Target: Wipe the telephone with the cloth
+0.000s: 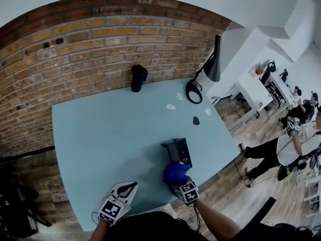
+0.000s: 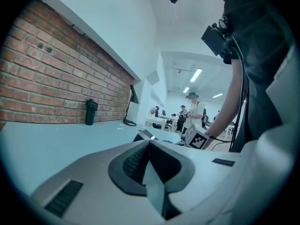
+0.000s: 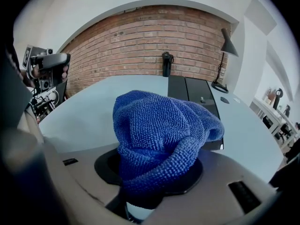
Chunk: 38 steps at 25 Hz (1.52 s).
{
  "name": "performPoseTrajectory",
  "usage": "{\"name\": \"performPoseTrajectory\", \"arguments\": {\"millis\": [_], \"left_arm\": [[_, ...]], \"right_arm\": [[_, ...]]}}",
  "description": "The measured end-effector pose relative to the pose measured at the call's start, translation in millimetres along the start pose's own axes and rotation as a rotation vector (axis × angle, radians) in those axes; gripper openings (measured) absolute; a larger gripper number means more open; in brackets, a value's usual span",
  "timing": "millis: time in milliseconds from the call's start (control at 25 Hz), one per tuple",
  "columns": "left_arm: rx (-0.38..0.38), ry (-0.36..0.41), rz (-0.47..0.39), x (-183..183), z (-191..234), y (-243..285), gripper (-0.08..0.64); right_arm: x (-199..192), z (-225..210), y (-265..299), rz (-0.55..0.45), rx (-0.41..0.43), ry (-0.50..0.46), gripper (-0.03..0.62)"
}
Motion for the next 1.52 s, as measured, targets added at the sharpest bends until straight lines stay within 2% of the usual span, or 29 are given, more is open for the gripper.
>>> {"name": "performPoseTrajectory", "arguments": {"millis": [160, 200, 280, 320, 400, 520, 600, 640, 720, 840, 920, 1000, 1080, 1160, 1240, 1400, 1520], "left_arm": [[0.006, 0.0, -0.002, 1, -1, 0, 0.0], [0.009, -0.002, -0.002, 1, -1, -1, 0.0], [0.021, -0.004, -0.002, 2, 2, -3, 0.0], [0.029, -0.006, -0.002, 1, 4, -5, 0.0], [0.042, -0.014, -0.005, -1, 8, -8, 0.0], [0.057, -0.023, -0.01, -2, 14, -9, 0.0], [0.059, -0.025, -0.007, -2, 14, -7, 0.0], [0.058, -0.025, -0.008, -1, 13, -6, 0.0], [0.054, -0.018, -0.012, 2, 11, -4, 0.0], [0.053, -0.009, -0.005, 4, 9, -5, 0.0], [0.067, -0.01, 0.004, 3, 13, -10, 0.0], [0.087, -0.026, 0.01, 0, 22, -16, 0.0], [0.106, -0.048, 0.011, -4, 30, -20, 0.0], [0.117, -0.055, 0.008, -5, 33, -20, 0.0], [0.113, -0.055, 0.006, -5, 33, -18, 0.0], [0.092, -0.057, 0.018, -7, 28, -12, 0.0], [0.082, -0.059, 0.024, -7, 26, -11, 0.0]], "right_arm": [[-20, 20, 3, 0.193, 0.16, 0.138, 0.192], [-19, 22, 1, 0.244, 0.186, 0.119, 0.192], [-4, 21, -5, 0.289, 0.227, 0.017, 0.192], [12, 19, -8, 0.271, 0.244, -0.02, 0.192], [58, 5, -14, 0.166, 0.244, -0.029, 0.192], [145, -28, -20, -0.059, 0.184, 0.005, 0.192], [187, -47, -15, -0.145, 0.142, -0.011, 0.193], [200, -53, -8, -0.157, 0.126, -0.029, 0.193], [203, -60, 13, -0.116, 0.109, -0.059, 0.193], [181, -69, 40, -0.033, 0.084, -0.054, 0.193], [178, -73, 45, -0.083, 0.076, -0.007, 0.195], [181, -73, 45, -0.14, 0.09, -0.004, 0.195], [182, -72, 45, -0.174, 0.13, -0.003, 0.195], [182, -73, 44, -0.195, 0.177, 0.041, 0.195], [181, -74, 41, -0.215, 0.198, 0.073, 0.195], [179, -73, 40, -0.248, 0.176, 0.047, 0.195], [178, -76, 36, -0.301, 0.187, 0.129, 0.195]]}}
Point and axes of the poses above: the fingertips, and each gripper's own axes: y forward along the fingers, z to its left, x out of its top, the point moved 1 cm from there along -y, backward along the fingers, and after that the axes turned 2 degrees about x, right-handed, at the moved point
